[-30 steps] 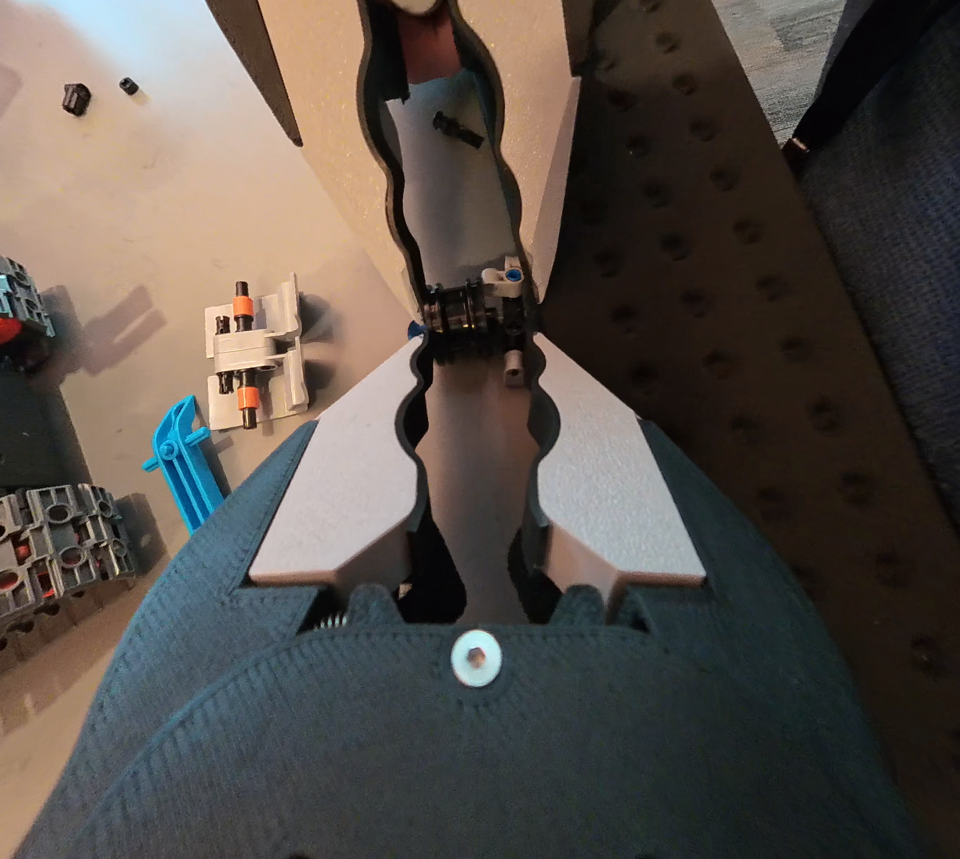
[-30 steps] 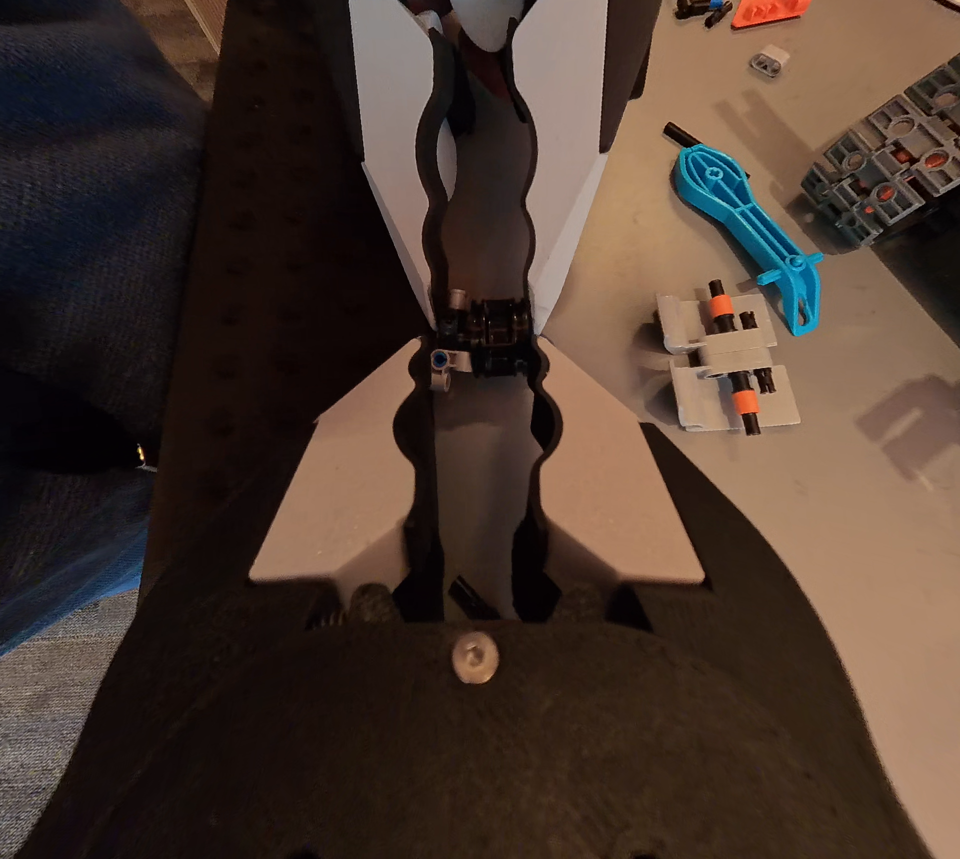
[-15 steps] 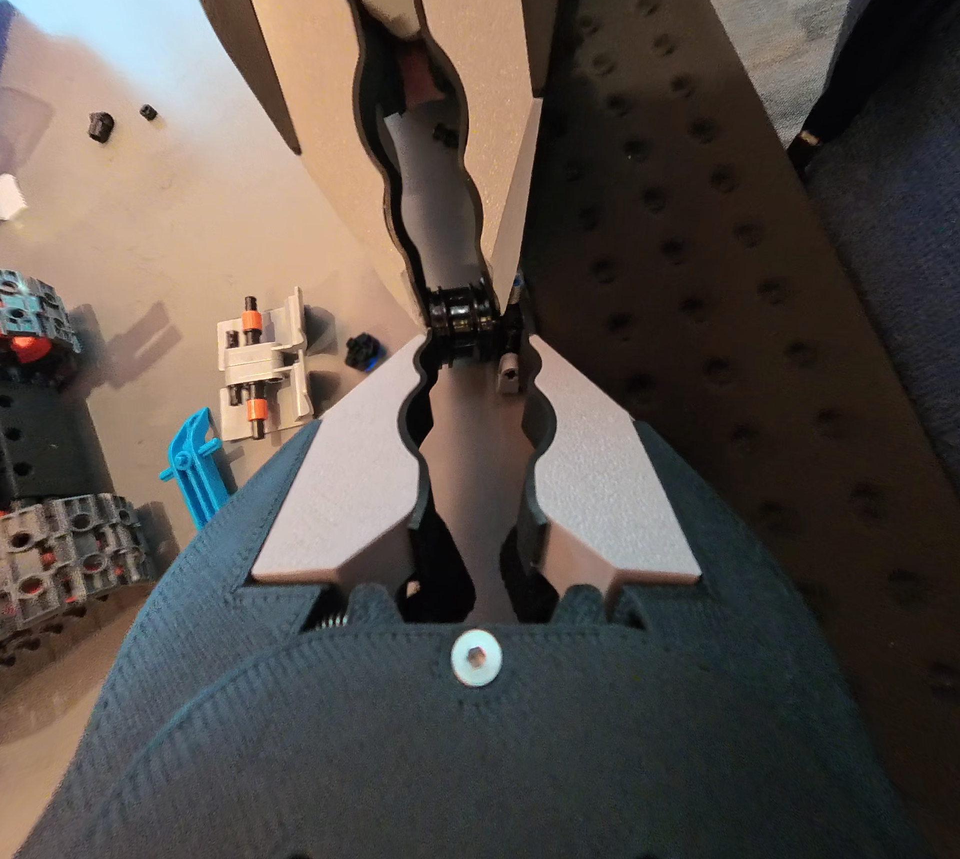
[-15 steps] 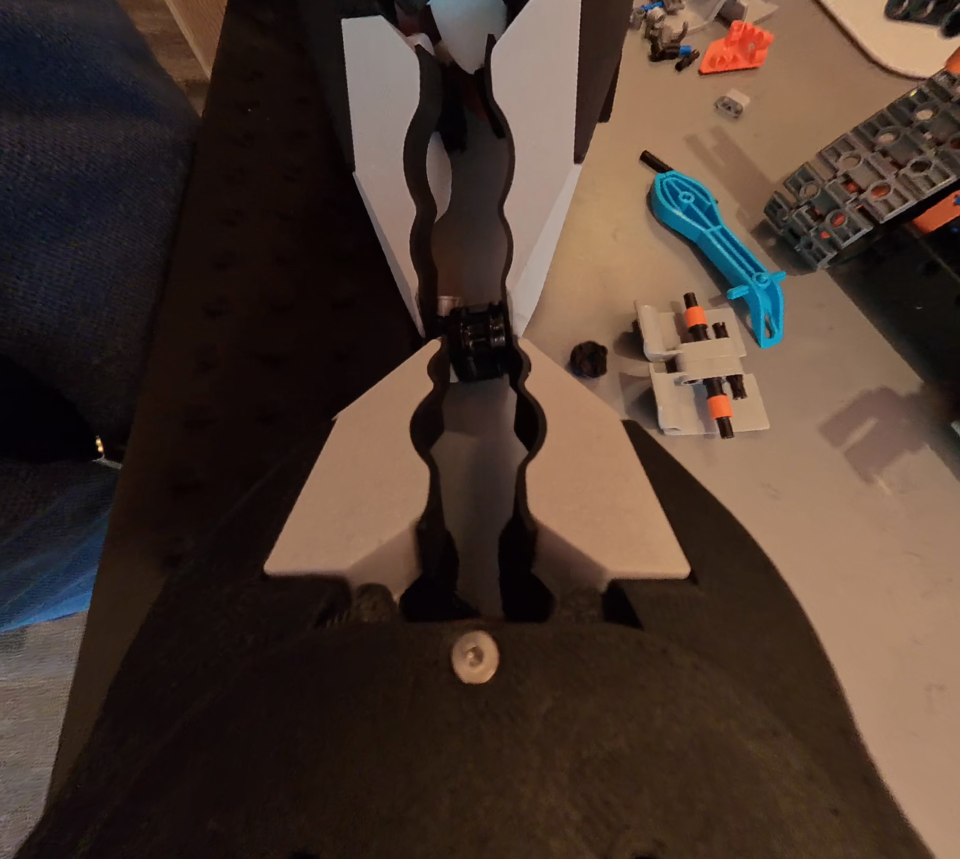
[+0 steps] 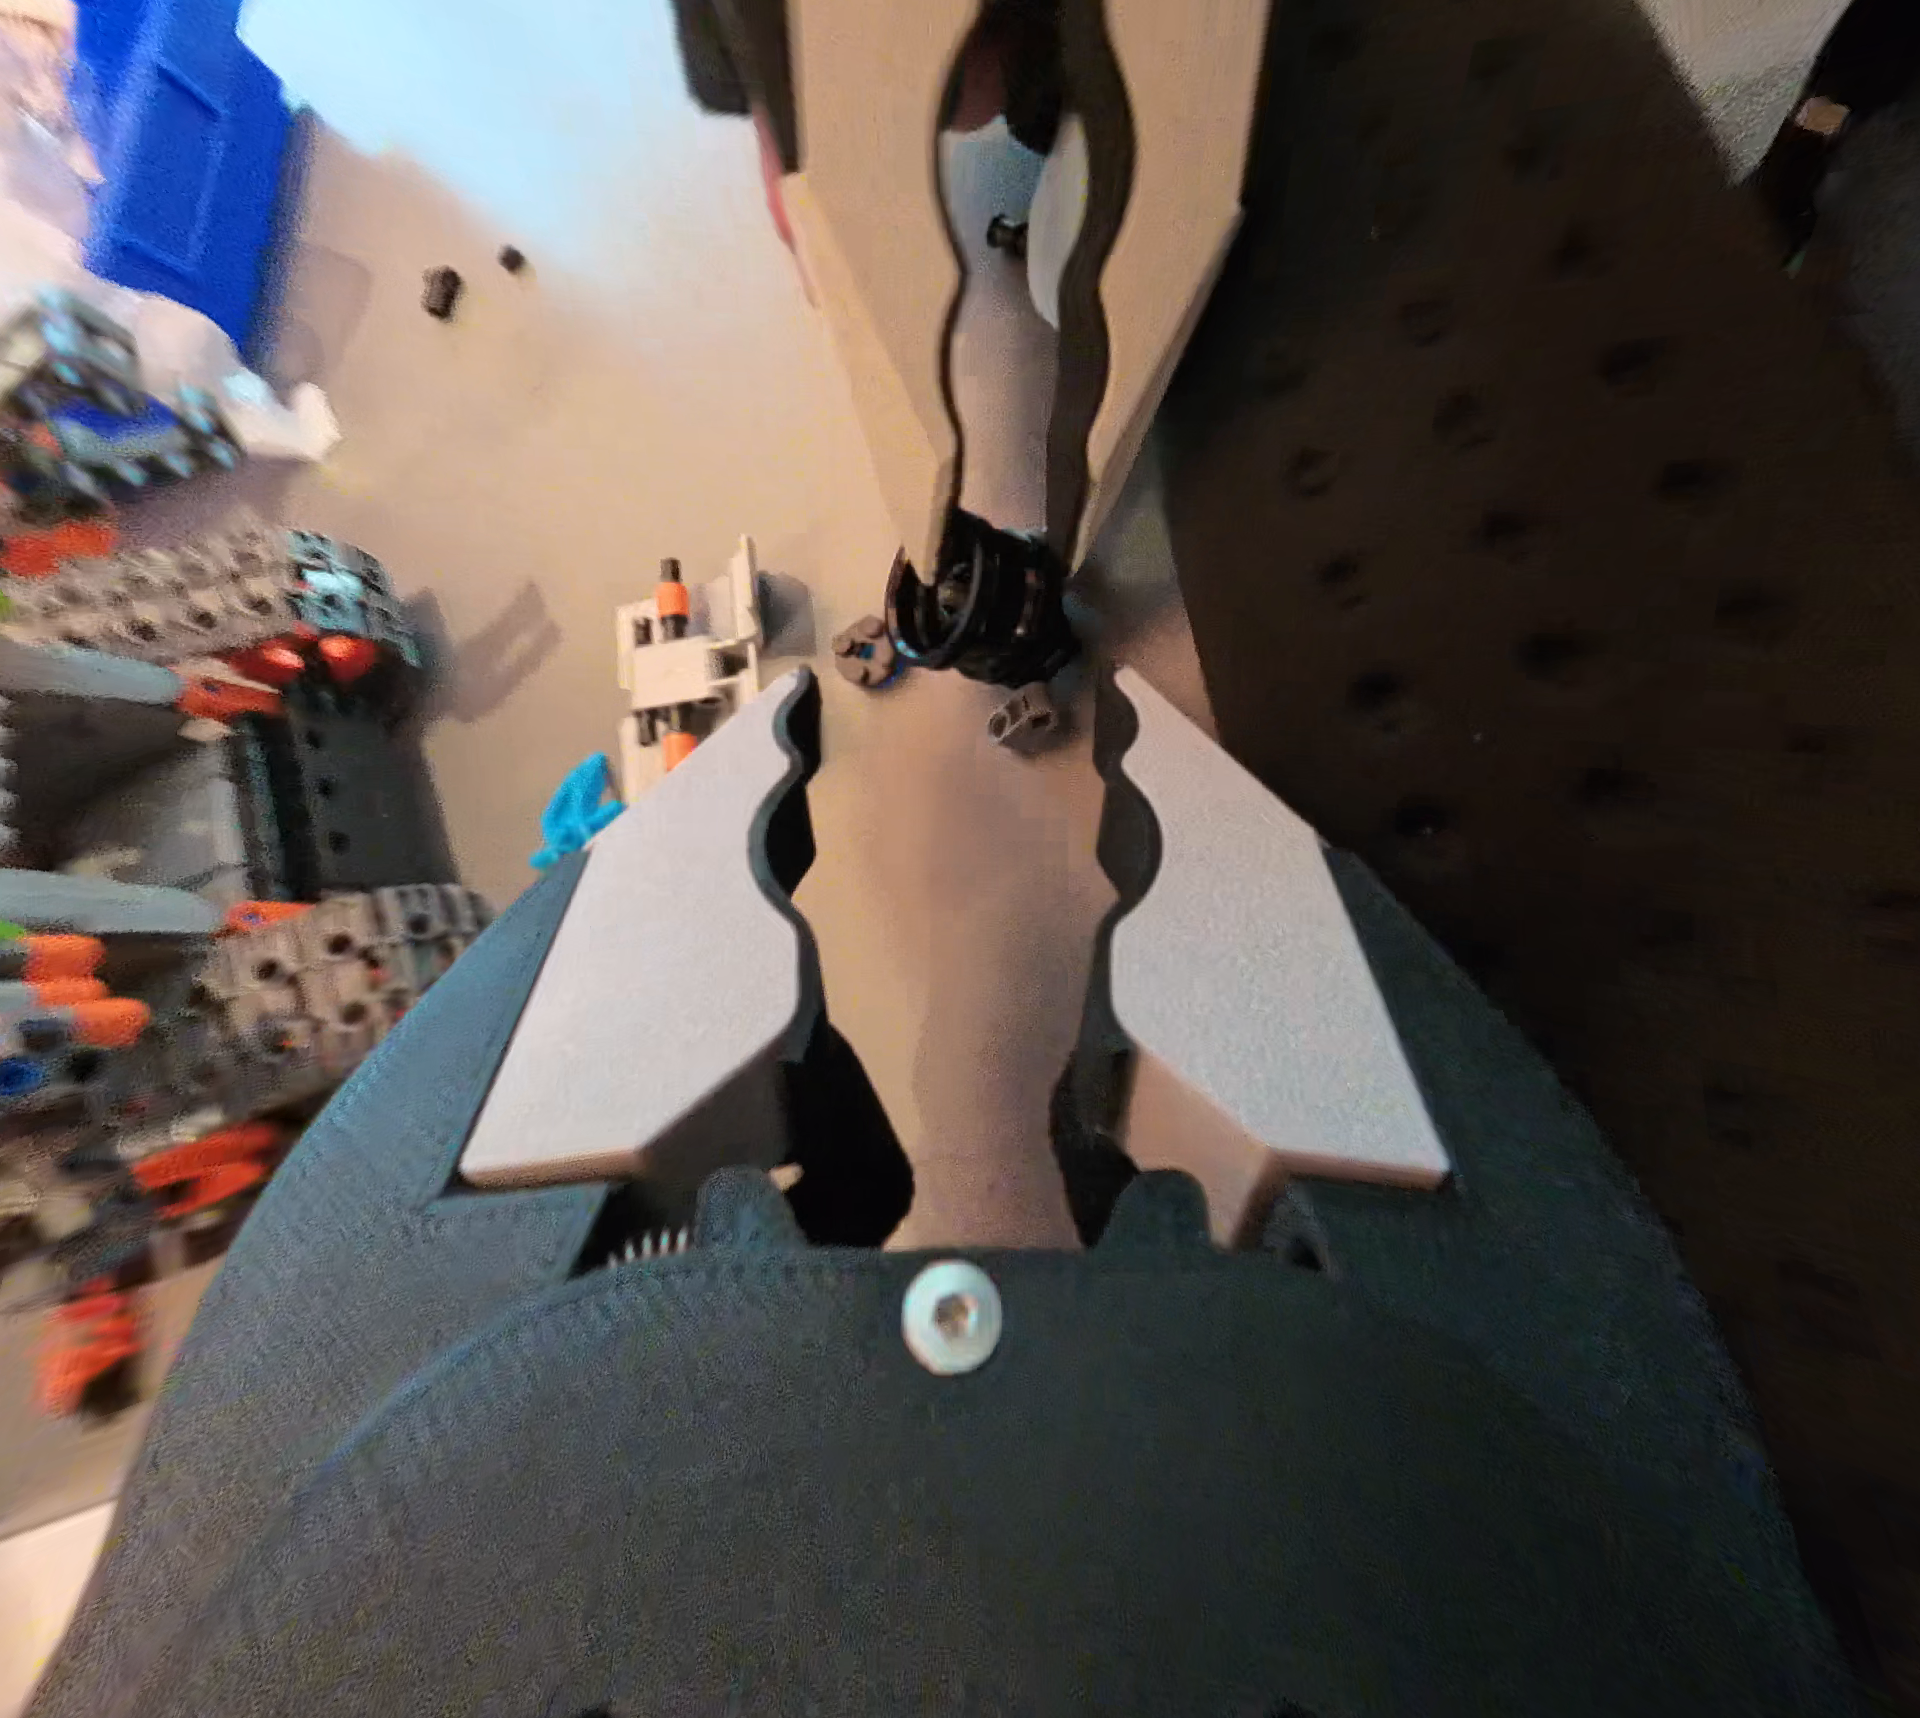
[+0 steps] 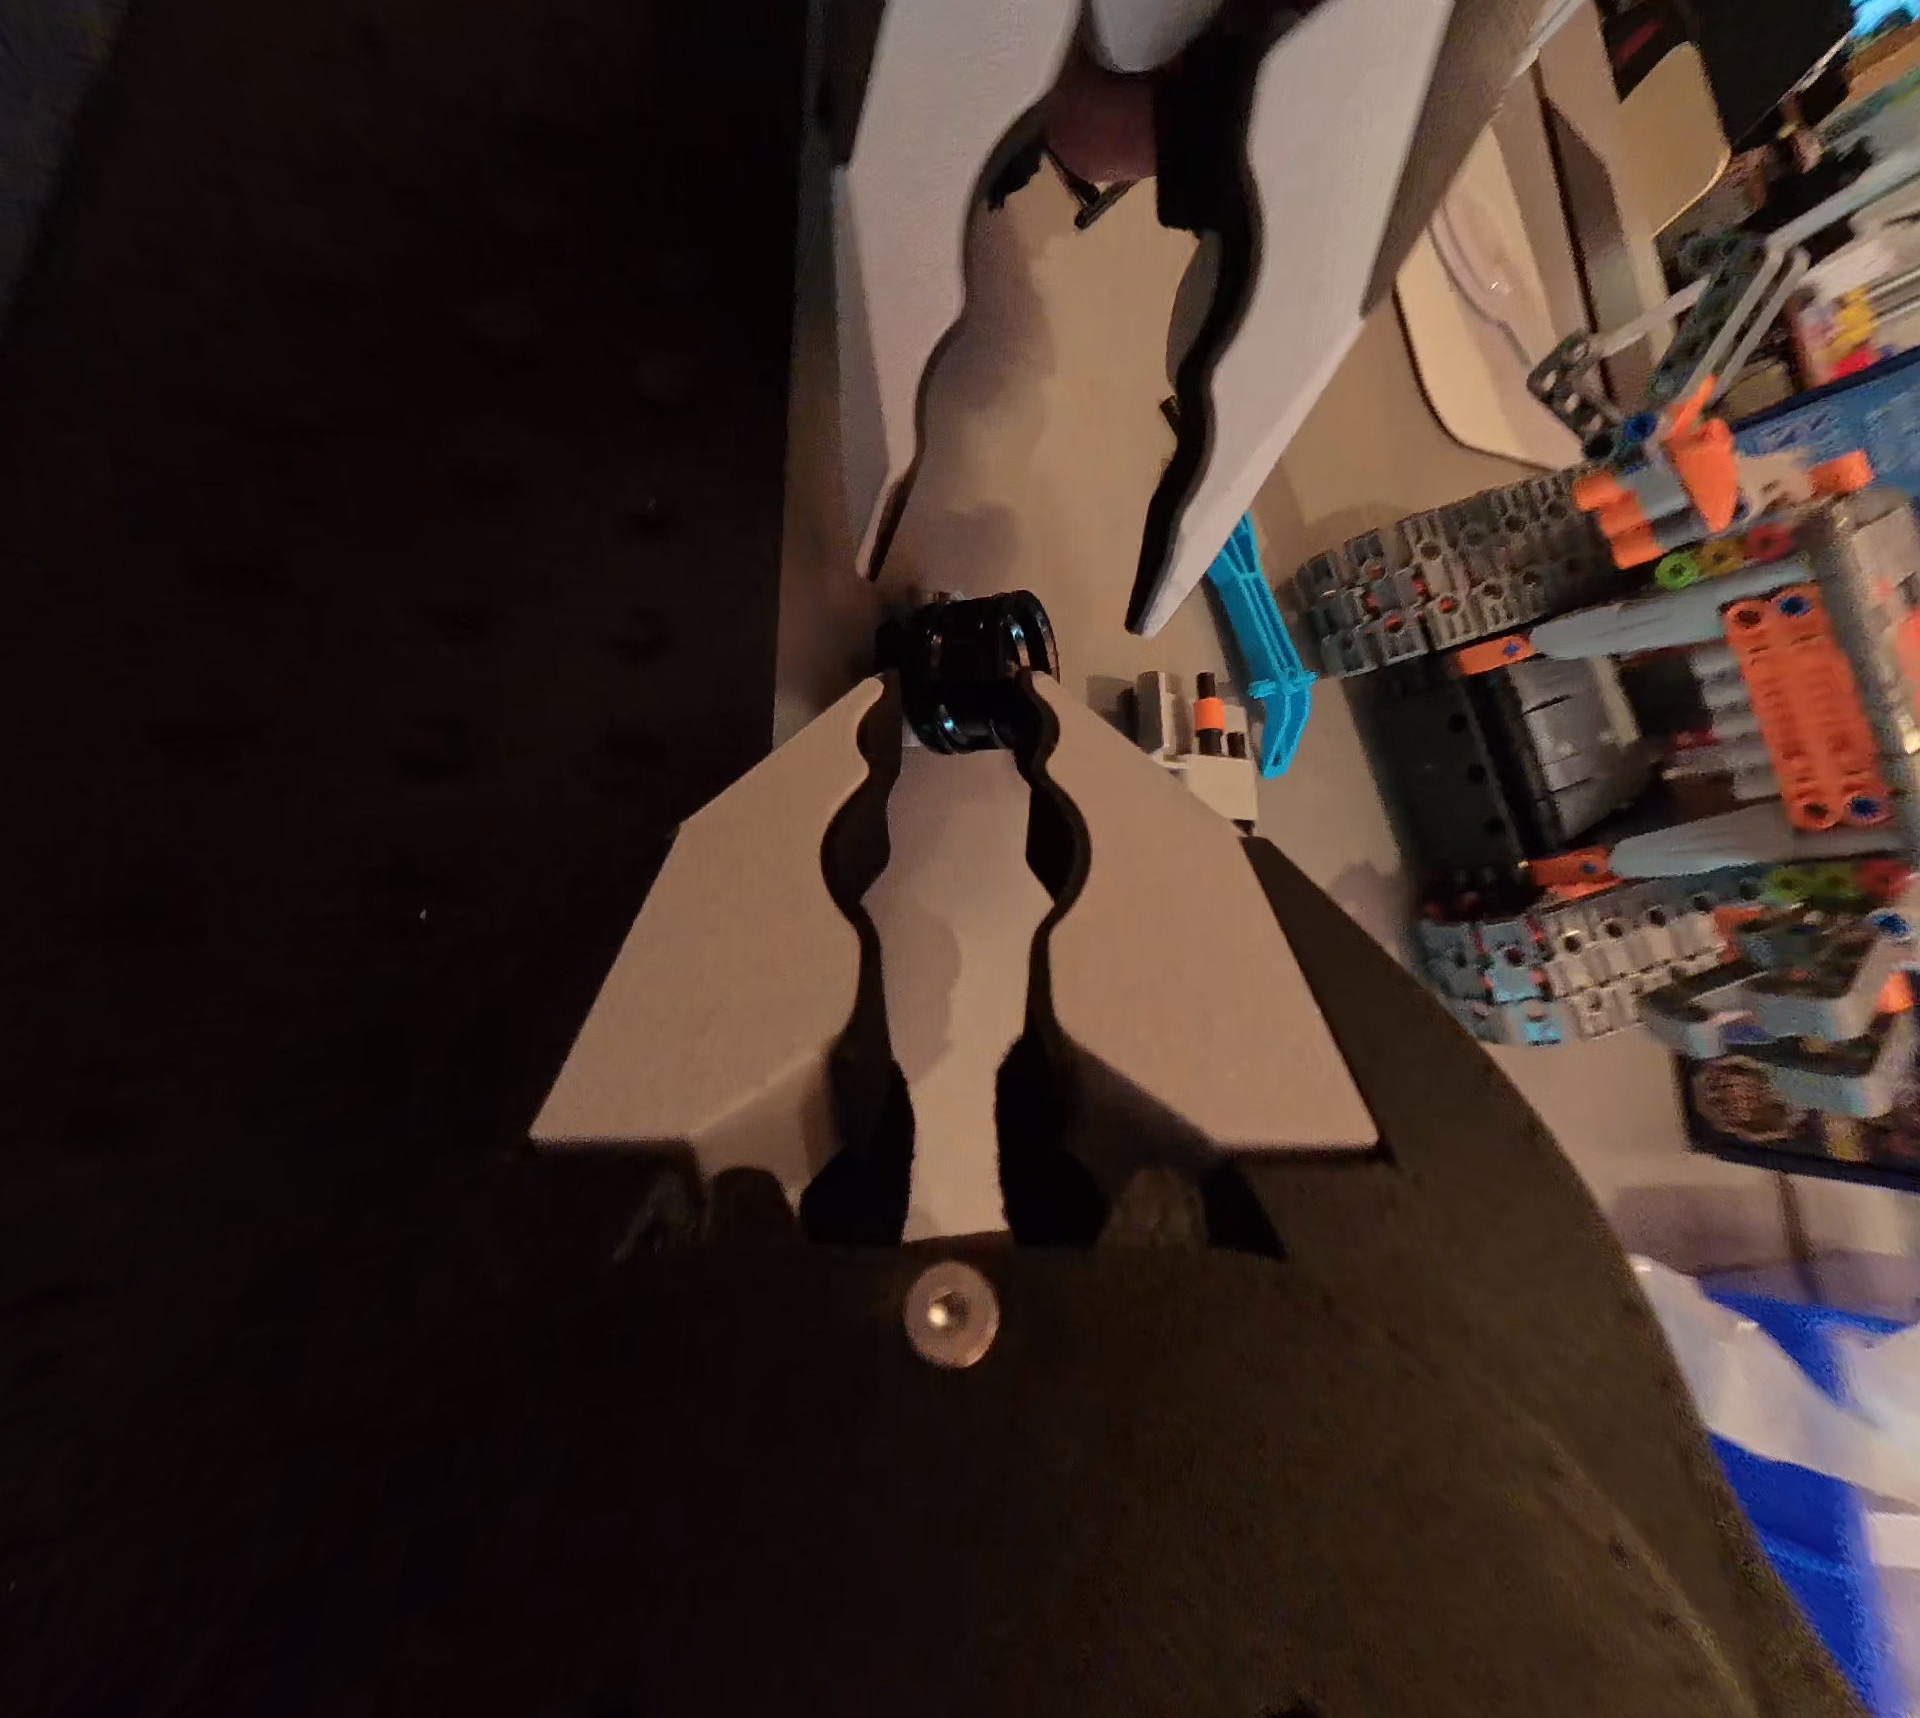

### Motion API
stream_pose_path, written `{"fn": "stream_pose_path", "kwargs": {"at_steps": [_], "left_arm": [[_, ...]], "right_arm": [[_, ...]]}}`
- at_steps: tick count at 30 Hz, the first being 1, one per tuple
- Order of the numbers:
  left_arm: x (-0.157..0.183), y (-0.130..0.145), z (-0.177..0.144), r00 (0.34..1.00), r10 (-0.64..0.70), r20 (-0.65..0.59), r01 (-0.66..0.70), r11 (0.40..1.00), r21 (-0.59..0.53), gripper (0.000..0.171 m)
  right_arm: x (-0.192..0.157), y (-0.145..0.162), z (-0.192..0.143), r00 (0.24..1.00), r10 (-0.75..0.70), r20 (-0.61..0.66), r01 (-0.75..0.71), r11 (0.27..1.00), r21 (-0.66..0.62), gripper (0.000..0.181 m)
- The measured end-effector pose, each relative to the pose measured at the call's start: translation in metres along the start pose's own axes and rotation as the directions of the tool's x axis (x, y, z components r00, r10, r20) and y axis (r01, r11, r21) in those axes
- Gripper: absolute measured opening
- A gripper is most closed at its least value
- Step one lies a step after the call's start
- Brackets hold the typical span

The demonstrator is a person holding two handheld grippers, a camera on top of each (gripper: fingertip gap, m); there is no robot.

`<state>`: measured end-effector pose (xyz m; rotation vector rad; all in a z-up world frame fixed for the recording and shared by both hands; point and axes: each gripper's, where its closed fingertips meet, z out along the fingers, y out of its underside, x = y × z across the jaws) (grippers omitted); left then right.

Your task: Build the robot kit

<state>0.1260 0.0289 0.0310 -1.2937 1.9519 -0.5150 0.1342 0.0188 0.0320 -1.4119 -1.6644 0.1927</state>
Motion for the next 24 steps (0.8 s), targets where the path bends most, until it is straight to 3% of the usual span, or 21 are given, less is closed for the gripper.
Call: {"fn": "stream_pose_path", "kwargs": {"at_steps": [4,10,11,12,15,18,21,24], "left_arm": [[0.009,-0.008,0.001,0.97,-0.192,-0.148,0.201,0.978,0.053,0.053],[0.02,-0.007,0.012,0.957,-0.214,-0.194,0.224,0.974,0.032,0.032],[0.019,-0.008,0.012,0.961,-0.205,-0.185,0.215,0.976,0.038,0.031],[0.02,-0.009,0.011,0.963,-0.192,-0.189,0.204,0.978,0.046,0.019],[0.018,-0.012,0.011,0.974,-0.155,-0.166,0.166,0.984,0.059,0.017],[0.021,-0.01,0.013,0.975,-0.138,-0.173,0.148,0.988,0.044,0.018],[0.023,-0.01,0.014,0.988,-0.05,-0.143,0.057,0.997,0.046,0.017],[0.023,-0.01,0.014,0.992,0.103,-0.075,-0.101,0.995,0.025,0.012]], "right_arm": [[-0.004,-0.004,0.0,0.998,-0.062,-0.01,0.062,0.998,0.003,0.02],[-0.004,-0.008,-0.01,0.999,0.03,0.025,-0.031,0.997,0.066,0.028],[-0.004,-0.008,-0.012,0.998,0.052,0.037,-0.054,0.996,0.072,0.026],[-0.003,-0.005,-0.014,0.994,0.091,0.055,-0.095,0.994,0.061,0.028],[0.001,-0.005,-0.022,0.961,0.246,0.123,-0.256,0.965,0.066,0.028],[0.0,0.009,-0.02,0.914,0.369,0.17,-0.371,0.928,-0.021,0.036],[-0.004,0.009,-0.017,0.829,0.491,0.268,-0.496,0.867,-0.052,0.046],[-0.012,0.007,-0.01,0.767,0.533,0.358,-0.541,0.837,-0.086,0.036]]}}
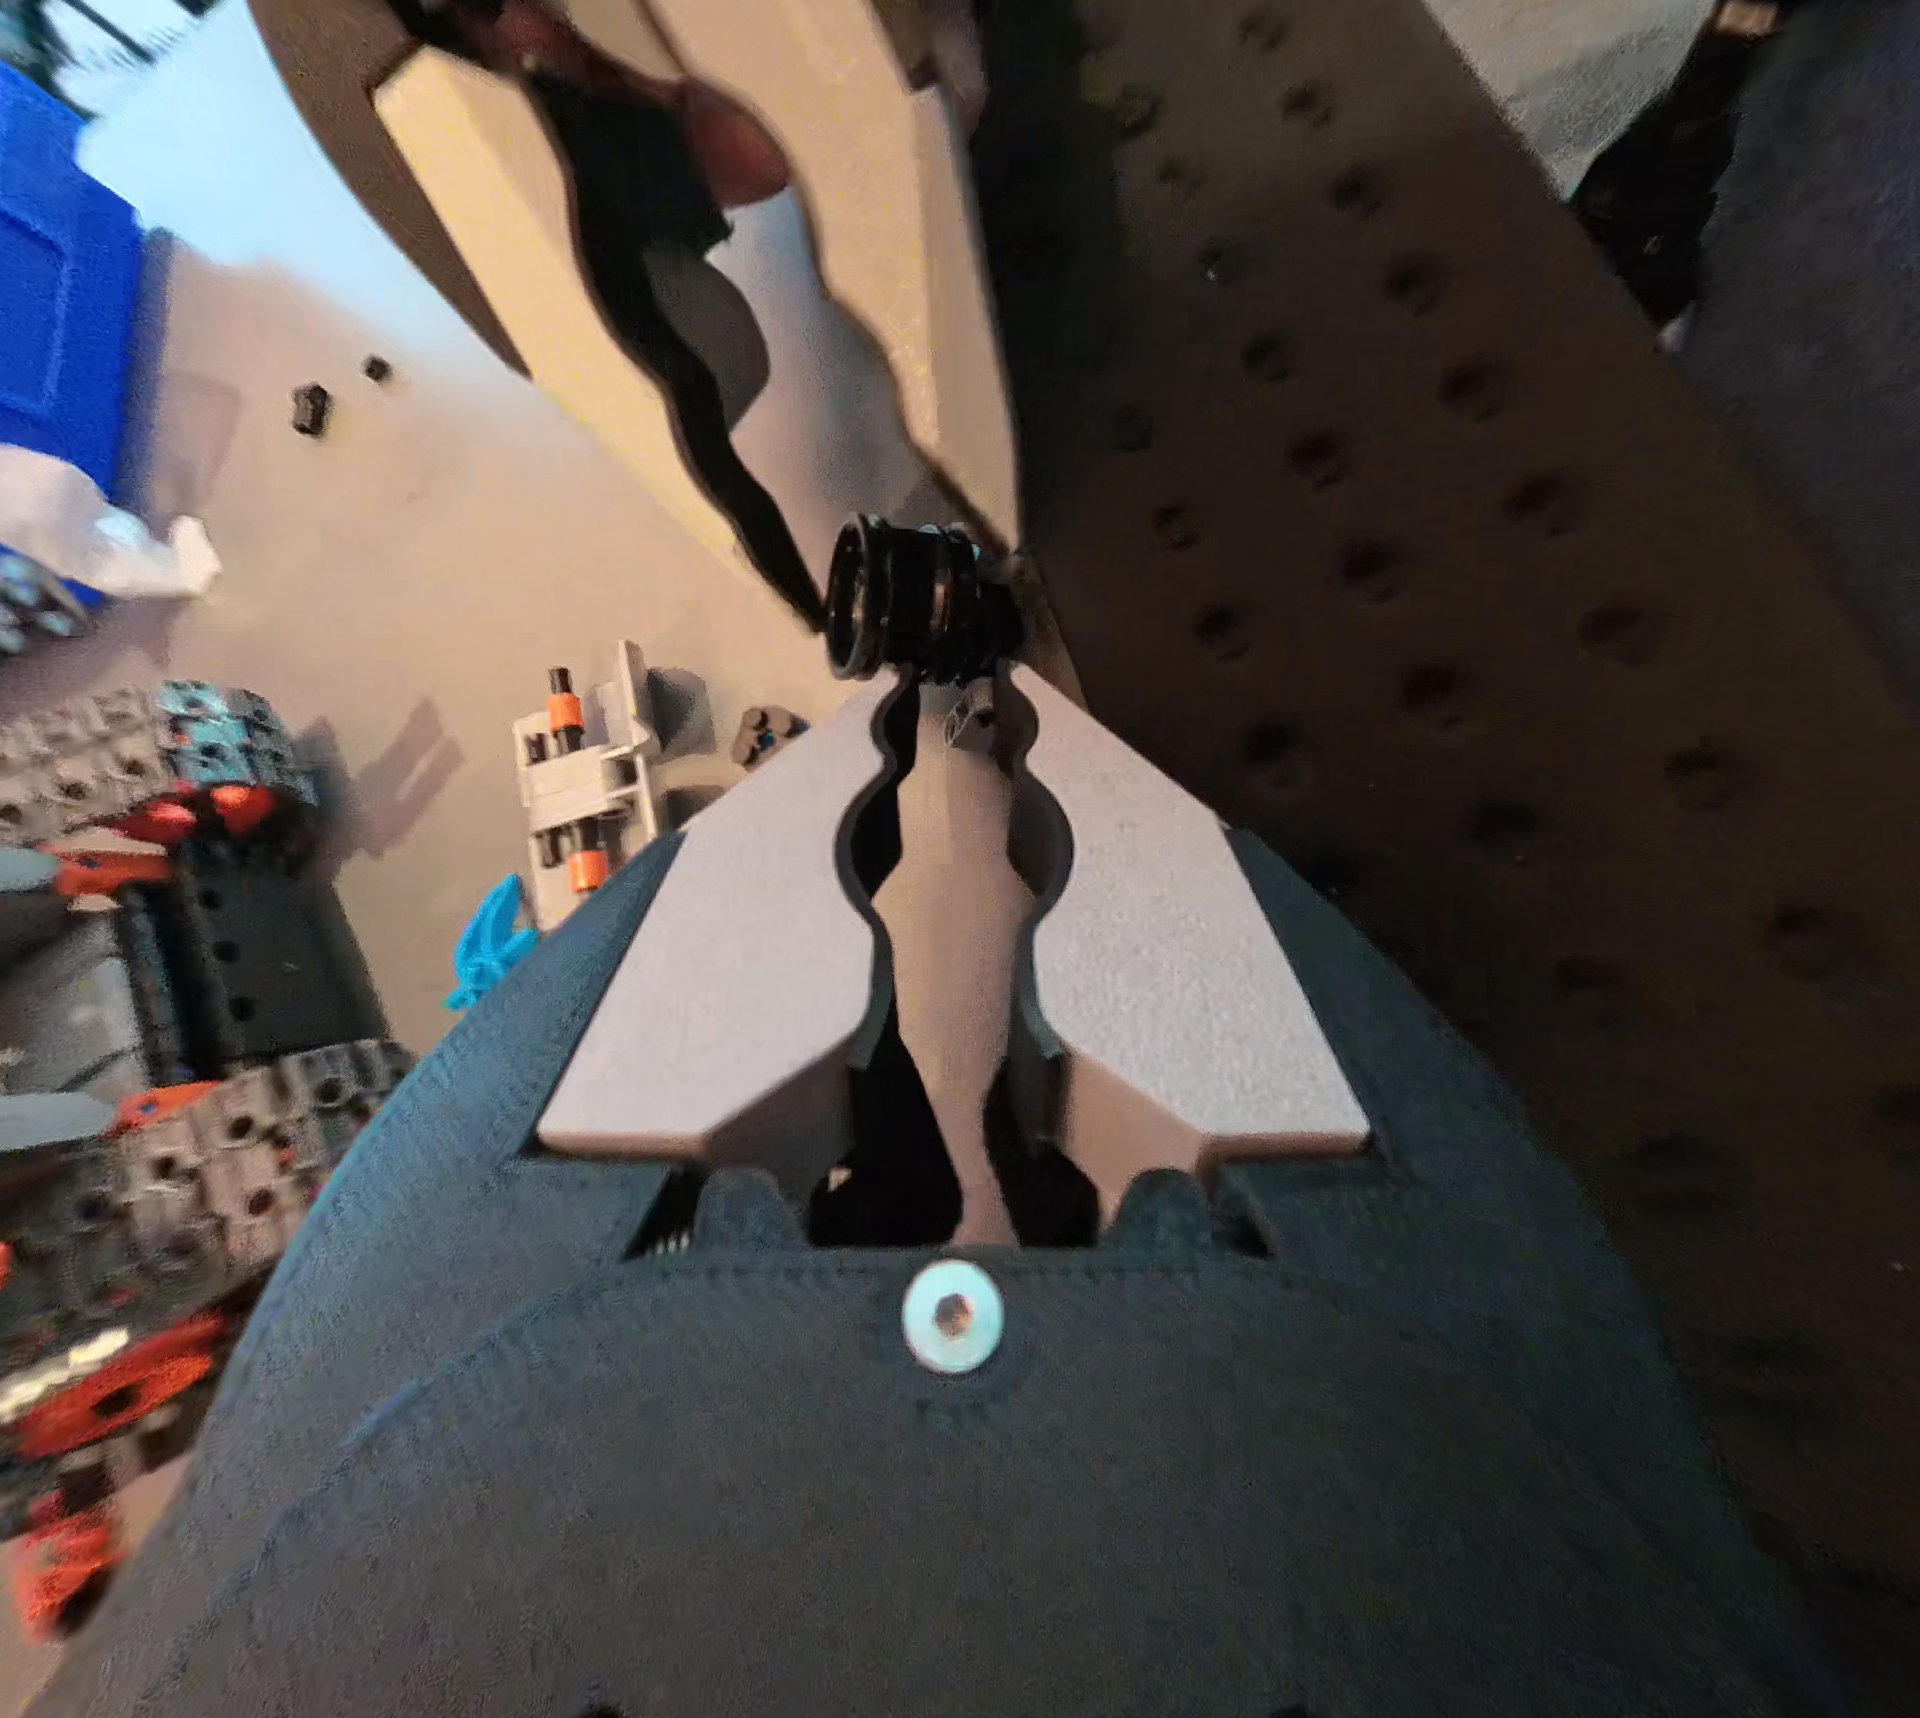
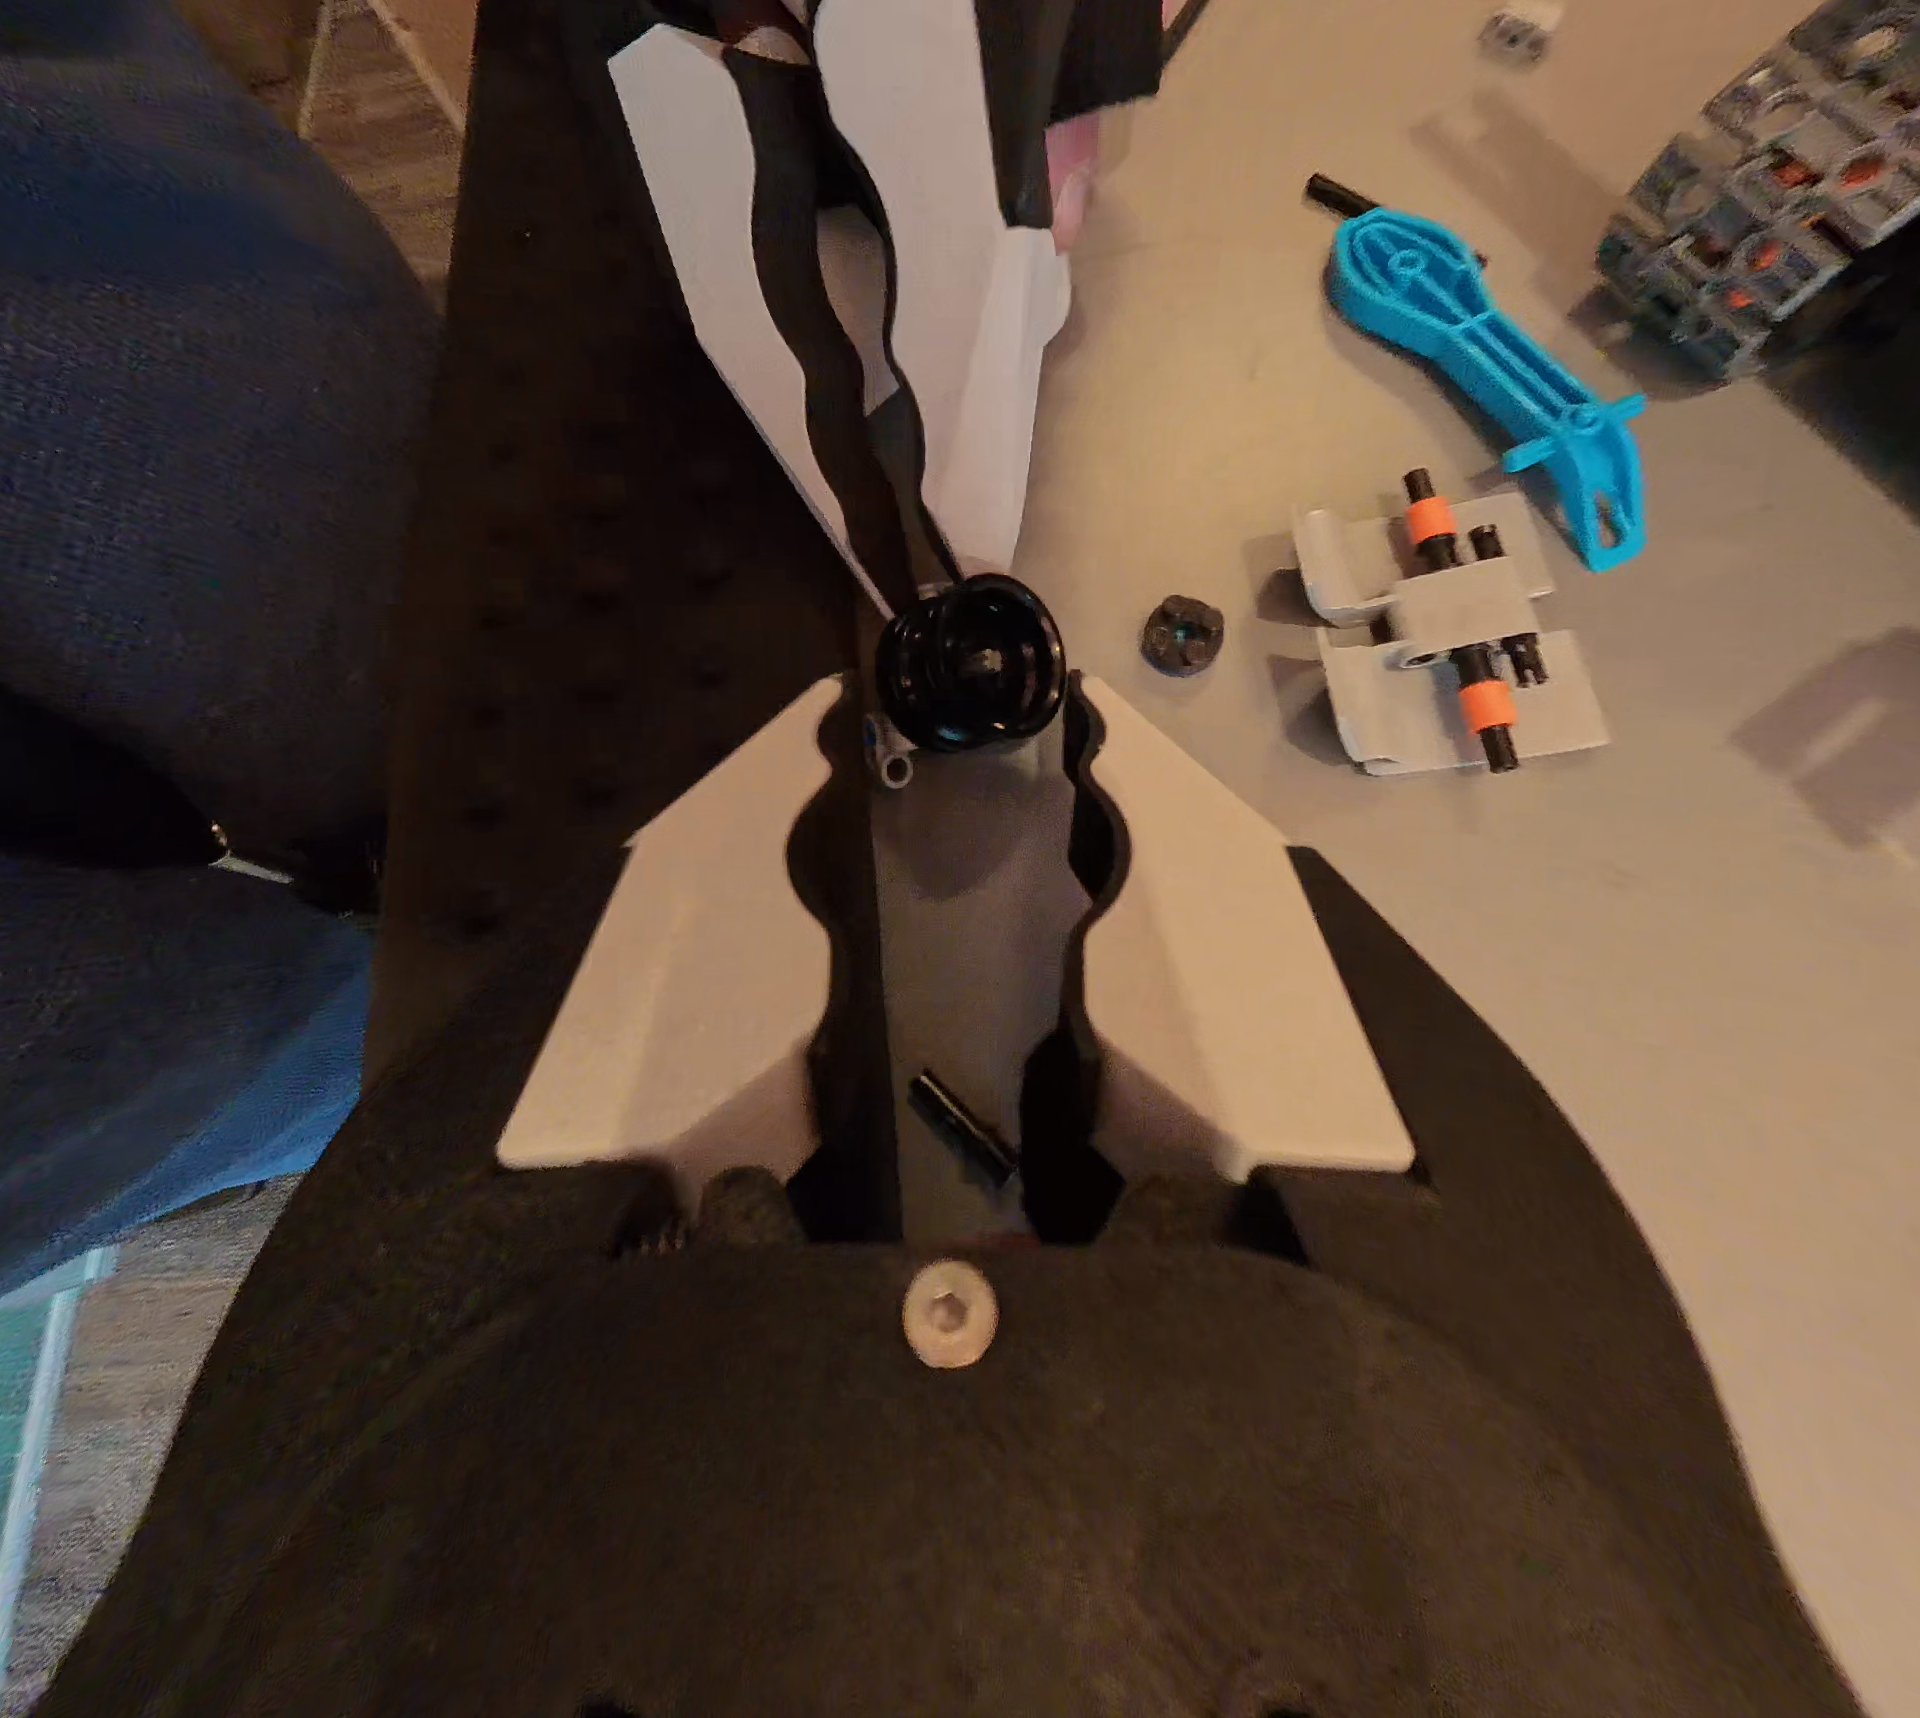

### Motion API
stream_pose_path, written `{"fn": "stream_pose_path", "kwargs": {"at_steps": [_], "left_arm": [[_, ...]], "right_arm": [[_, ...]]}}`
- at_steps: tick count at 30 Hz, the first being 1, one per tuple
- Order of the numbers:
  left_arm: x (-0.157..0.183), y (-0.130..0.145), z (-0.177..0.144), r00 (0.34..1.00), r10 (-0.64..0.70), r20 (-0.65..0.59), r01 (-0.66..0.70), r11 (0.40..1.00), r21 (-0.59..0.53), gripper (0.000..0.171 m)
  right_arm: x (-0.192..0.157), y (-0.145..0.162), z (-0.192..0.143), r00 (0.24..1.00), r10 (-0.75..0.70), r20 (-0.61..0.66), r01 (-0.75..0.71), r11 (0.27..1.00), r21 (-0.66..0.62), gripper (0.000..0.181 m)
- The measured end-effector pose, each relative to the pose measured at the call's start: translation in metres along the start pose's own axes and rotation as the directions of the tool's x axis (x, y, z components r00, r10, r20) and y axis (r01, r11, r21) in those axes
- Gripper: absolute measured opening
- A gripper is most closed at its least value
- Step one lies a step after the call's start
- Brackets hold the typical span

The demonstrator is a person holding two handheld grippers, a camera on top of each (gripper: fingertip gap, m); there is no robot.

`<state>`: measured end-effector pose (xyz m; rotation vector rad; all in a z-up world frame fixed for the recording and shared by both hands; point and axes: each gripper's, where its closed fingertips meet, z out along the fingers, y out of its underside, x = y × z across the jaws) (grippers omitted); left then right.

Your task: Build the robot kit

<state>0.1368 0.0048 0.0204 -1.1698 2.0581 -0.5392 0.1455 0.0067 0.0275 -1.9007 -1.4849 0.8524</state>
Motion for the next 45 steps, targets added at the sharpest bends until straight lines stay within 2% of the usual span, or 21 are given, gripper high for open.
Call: {"fn": "stream_pose_path", "kwargs": {"at_steps": [2,5,7,9,12,14,17,20,23,25,28,39,45], "left_arm": [[0.0,0.001,0.0,0.996,0.079,0.046,-0.078,0.997,-0.03,0.012],[-0.002,0.004,-0.002,0.992,0.1,0.075,-0.096,0.994,-0.052,0.013],[-0.005,0.005,-0.007,0.997,0.034,0.067,-0.032,0.999,-0.03,0.021],[-0.012,0.003,-0.014,0.994,-0.092,0.051,0.091,0.995,0.028,0.033],[-0.019,-0.005,-0.016,0.967,-0.255,-0.005,0.254,0.962,0.099,0.048],[-0.017,-0.005,-0.008,0.958,-0.283,-0.036,0.285,0.955,0.079,0.045],[-0.013,-0.006,-0.004,0.958,-0.281,-0.051,0.284,0.956,0.07,0.032],[-0.014,-0.007,-0.003,0.957,-0.286,-0.046,0.289,0.955,0.072,0.031],[-0.014,-0.007,-0.002,0.965,-0.259,-0.036,0.261,0.963,0.063,0.031],[-0.013,-0.009,0.0,0.972,-0.235,-0.024,0.236,0.97,0.056,0.031],[-0.013,-0.01,0.001,0.98,-0.201,-0.008,0.201,0.979,0.043,0.031],[-0.011,-0.013,0.005,0.992,-0.13,0.005,0.13,0.992,0.003,0.031],[-0.01,-0.013,0.007,0.991,-0.135,0.009,0.135,0.991,0.012,0.03]], "right_arm": [[0.002,-0.001,0.001,1.0,-0.014,-0.009,0.014,1.0,-0.006,0.033],[0.005,-0.003,0.002,0.99,-0.113,-0.086,0.112,0.993,-0.02,0.032],[0.007,-0.005,0.003,0.961,-0.225,-0.158,0.22,0.974,-0.051,0.033],[0.009,-0.006,0.003,0.924,-0.318,-0.213,0.305,0.948,-0.09,0.033],[0.01,-0.007,0.003,0.842,-0.46,-0.282,0.432,0.888,-0.157,0.033],[0.011,-0.009,0.006,0.816,-0.489,-0.308,0.463,0.872,-0.158,0.033],[0.008,-0.007,0.006,0.846,-0.453,-0.279,0.431,0.891,-0.141,0.033],[0.006,-0.01,-0.001,0.888,-0.381,-0.259,0.37,0.924,-0.092,0.036],[0.001,-0.013,-0.004,0.944,-0.273,-0.184,0.272,0.962,-0.028,0.027],[0.0,-0.01,0.0,0.952,-0.261,-0.162,0.258,0.965,-0.041,0.018],[0.0,-0.01,0.0,0.954,-0.249,-0.17,0.245,0.969,-0.043,0.016],[-0.003,-0.006,0.0,0.965,-0.217,-0.15,0.221,0.975,0.009,0.016],[-0.006,-0.005,0.0,0.97,-0.212,-0.124,0.216,0.976,0.02,0.015]]}}
